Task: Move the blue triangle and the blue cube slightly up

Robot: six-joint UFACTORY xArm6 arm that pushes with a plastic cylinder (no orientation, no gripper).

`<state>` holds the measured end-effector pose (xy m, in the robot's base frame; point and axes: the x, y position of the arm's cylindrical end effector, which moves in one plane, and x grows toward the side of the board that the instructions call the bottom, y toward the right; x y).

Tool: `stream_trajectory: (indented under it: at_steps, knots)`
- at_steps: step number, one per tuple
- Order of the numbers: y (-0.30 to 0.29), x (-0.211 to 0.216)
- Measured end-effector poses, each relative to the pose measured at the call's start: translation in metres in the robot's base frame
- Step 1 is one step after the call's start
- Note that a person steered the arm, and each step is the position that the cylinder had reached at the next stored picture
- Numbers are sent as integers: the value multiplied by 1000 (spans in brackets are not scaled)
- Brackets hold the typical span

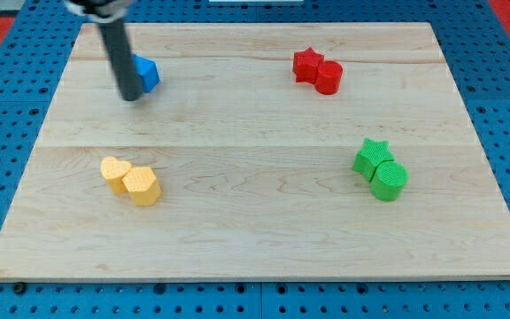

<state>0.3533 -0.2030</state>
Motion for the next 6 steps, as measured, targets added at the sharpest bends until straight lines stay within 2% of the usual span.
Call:
stream_trajectory:
  at_steps: [1, 2, 5, 6]
  knots:
    - [-42, -16]
    - [-37, -52]
    - [-20, -29]
    - [1, -35]
